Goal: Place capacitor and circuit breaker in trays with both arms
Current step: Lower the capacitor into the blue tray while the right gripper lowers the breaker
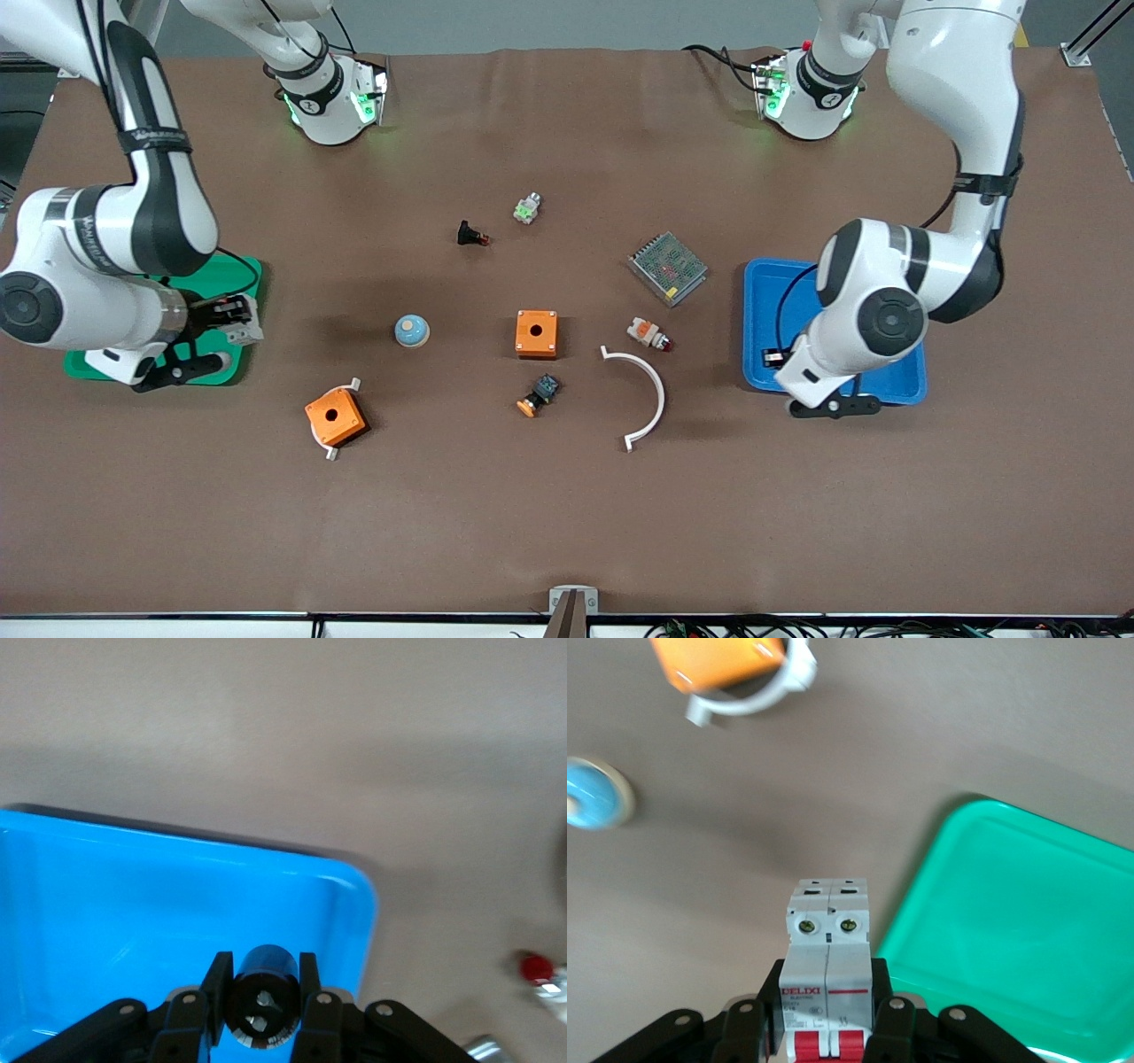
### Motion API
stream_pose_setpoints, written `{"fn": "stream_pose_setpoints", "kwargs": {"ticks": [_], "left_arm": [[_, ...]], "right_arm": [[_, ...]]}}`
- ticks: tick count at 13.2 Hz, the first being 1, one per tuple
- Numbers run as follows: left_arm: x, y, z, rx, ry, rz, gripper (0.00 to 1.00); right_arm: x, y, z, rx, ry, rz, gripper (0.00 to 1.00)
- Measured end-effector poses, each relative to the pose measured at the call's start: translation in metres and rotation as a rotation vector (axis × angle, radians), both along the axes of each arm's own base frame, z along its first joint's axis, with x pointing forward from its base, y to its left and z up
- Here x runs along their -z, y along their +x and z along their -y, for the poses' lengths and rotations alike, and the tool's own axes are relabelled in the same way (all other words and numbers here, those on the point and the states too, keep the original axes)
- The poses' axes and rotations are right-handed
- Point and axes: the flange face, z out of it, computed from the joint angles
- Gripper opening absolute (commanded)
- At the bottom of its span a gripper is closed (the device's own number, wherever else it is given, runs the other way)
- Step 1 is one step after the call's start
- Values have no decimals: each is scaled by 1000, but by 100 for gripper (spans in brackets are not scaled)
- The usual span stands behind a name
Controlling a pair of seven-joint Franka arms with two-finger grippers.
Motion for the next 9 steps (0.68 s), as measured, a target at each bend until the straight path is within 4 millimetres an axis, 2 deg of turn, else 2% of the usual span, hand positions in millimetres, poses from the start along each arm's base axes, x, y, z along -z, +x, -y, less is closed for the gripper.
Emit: {"fn": "stream_pose_setpoints", "kwargs": {"ticks": [3, 6, 8, 9], "left_arm": [[34, -9, -38, 32, -12, -6, 0], [69, -23, -44, 42, -12, -21, 1], [86, -30, -42, 48, -12, -27, 17], [92, -32, -42, 48, -12, -30, 34]], "right_arm": [[15, -10, 58, -103, 27, 12, 0], [46, -31, 114, -182, 41, 45, 0], [65, -45, 132, -207, 24, 53, 1], [74, -50, 138, -221, 16, 71, 1]]}}
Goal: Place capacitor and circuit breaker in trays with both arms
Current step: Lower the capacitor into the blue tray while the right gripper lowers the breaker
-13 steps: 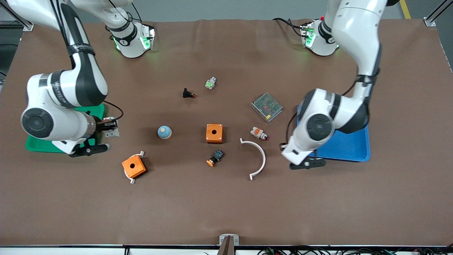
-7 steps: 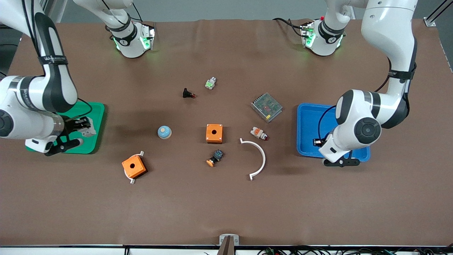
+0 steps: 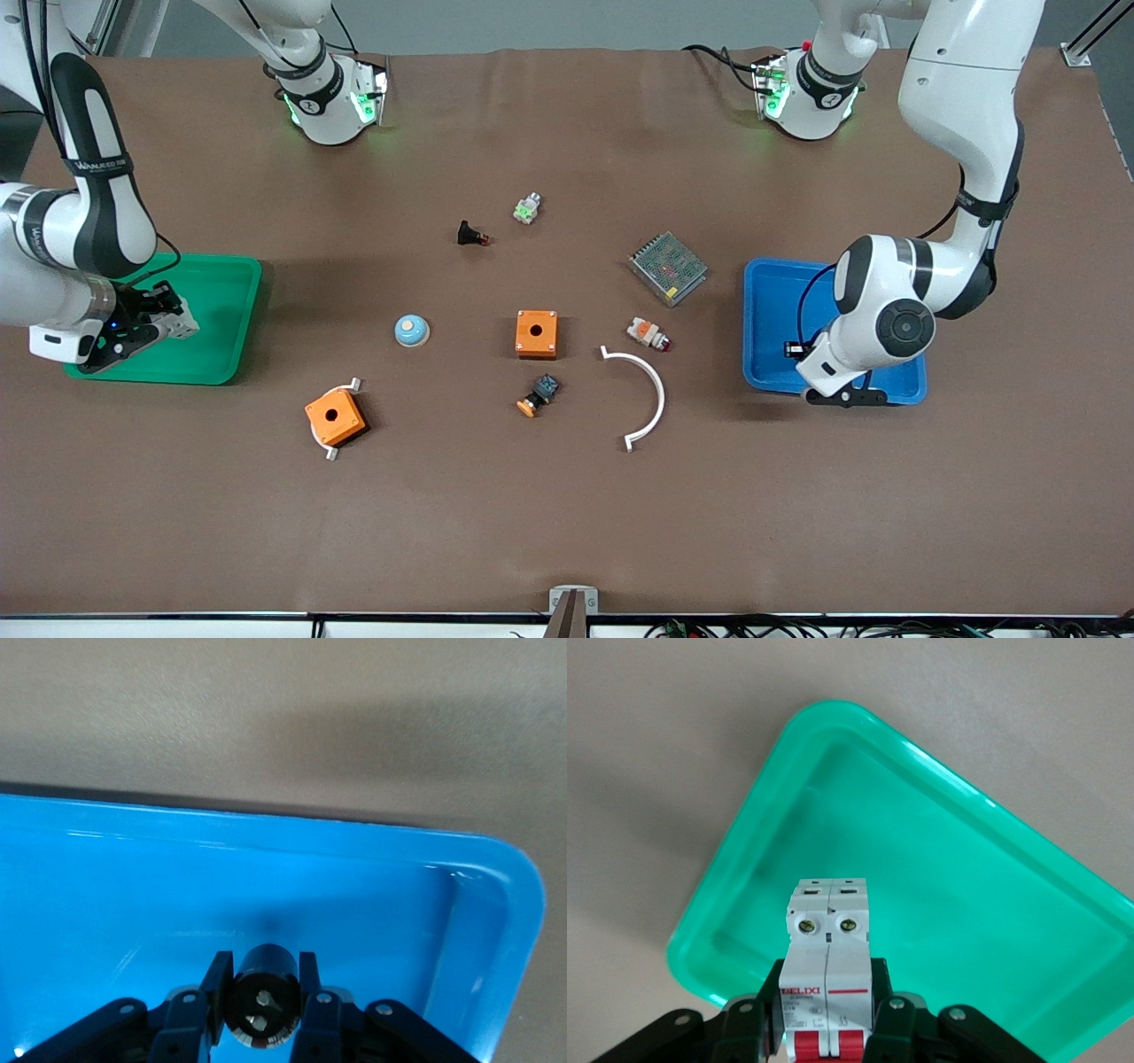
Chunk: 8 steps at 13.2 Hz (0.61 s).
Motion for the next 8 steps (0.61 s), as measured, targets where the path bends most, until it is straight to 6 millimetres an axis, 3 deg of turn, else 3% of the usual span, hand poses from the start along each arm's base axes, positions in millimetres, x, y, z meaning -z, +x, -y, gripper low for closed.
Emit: {"fn": "stream_pose_setpoints", "kwargs": {"ticks": [1, 3, 5, 6, 8], "left_arm": [[3, -1, -1, -1, 1, -3, 56], [3, -2, -1, -1, 0, -2, 86], [2, -1, 1, 2, -1, 3, 98], [-1, 0, 2, 4, -2, 11, 99], [-13, 6, 4, 5, -8, 38, 99]], "right_arm": [[8, -6, 8, -14, -5, 28, 1], [21, -18, 25, -31, 1, 63, 2], [30, -25, 36, -31, 4, 78, 9], [34, -27, 38, -28, 5, 79, 29], [44, -29, 38, -28, 11, 71, 49]]}}
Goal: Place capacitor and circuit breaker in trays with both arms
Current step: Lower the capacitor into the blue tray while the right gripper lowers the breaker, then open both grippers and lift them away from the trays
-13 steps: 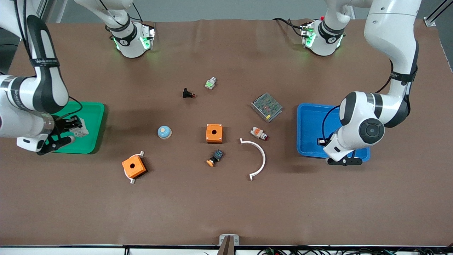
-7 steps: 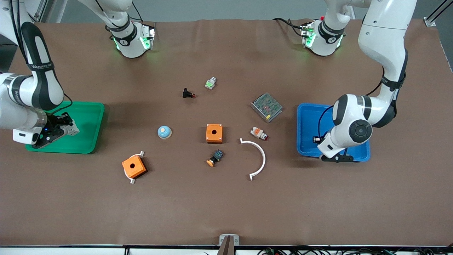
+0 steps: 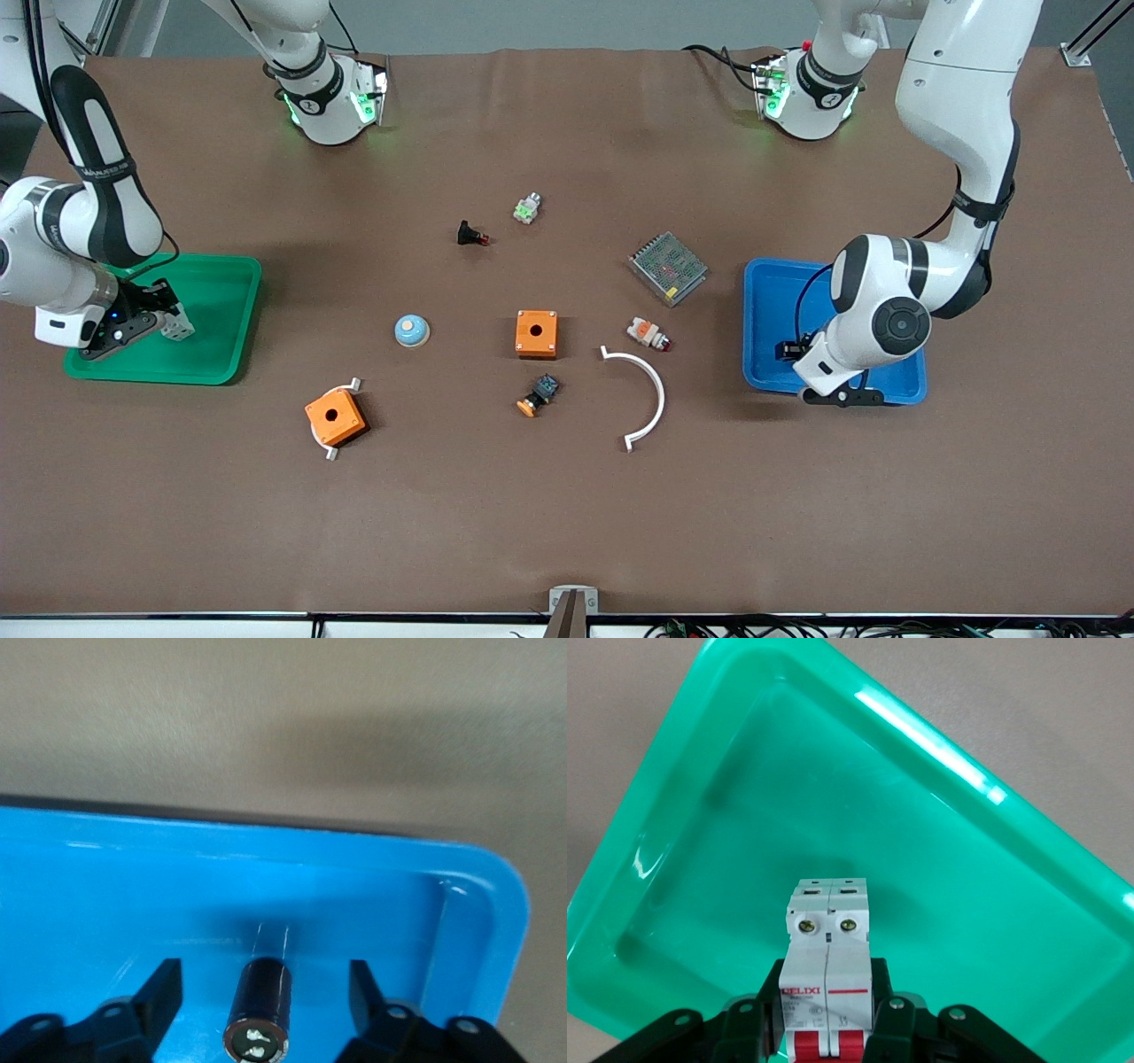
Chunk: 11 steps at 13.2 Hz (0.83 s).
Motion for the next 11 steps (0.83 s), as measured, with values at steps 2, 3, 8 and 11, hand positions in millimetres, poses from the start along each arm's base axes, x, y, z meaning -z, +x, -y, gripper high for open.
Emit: {"fn": "stream_pose_setpoints", "kwargs": {"ticks": [2, 3, 8, 11], "left_arm": [[-30, 12, 2, 0, -13, 59, 100], [-51, 19, 3, -2, -21, 97, 100], [-167, 34, -19, -49, -55, 272, 100], [-226, 35, -46, -102, -55, 284, 100]], "right_arm": [[7, 0, -1, -1, 4, -7, 100], [8, 0, -1, -3, 4, -7, 100], [-22, 16, -3, -10, 16, -60, 100], [-91, 54, -57, 46, 89, -84, 100]]}}
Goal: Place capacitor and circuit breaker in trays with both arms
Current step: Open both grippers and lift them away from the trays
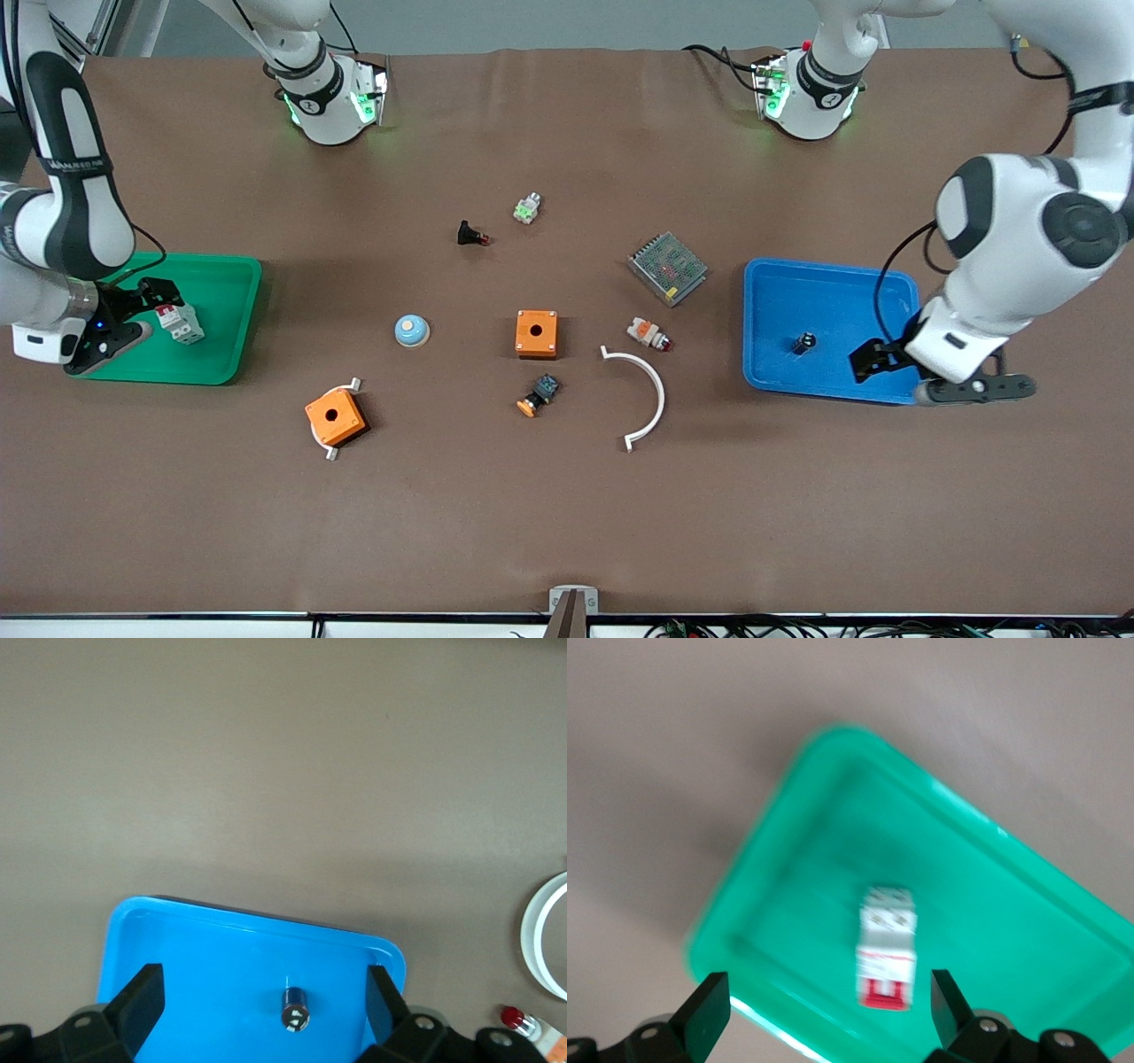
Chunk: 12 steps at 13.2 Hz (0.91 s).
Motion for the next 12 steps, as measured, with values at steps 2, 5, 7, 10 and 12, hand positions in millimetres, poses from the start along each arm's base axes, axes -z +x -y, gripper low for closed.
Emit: {"fn": "stream_pose_setpoints", "kwargs": {"ticks": [2, 5, 7, 10, 12], "left_arm": [[-37, 3, -7, -12, 1, -16, 100], [-79, 3, -19, -23, 1, -22, 100], [-102, -1, -22, -19, 0, -15, 100], [-138, -15, -22, -3, -3, -1, 100], [-159, -25, -22, 20, -1, -12, 100]], "right_arm": [[-51, 24, -63, 50, -25, -10, 100], [-113, 41, -150, 132, -83, -15, 100], [-150, 43, -182, 181, -109, -7, 100], [-209, 40, -189, 238, -100, 70, 100], [-252, 24, -185, 305, -71, 130, 100]]}}
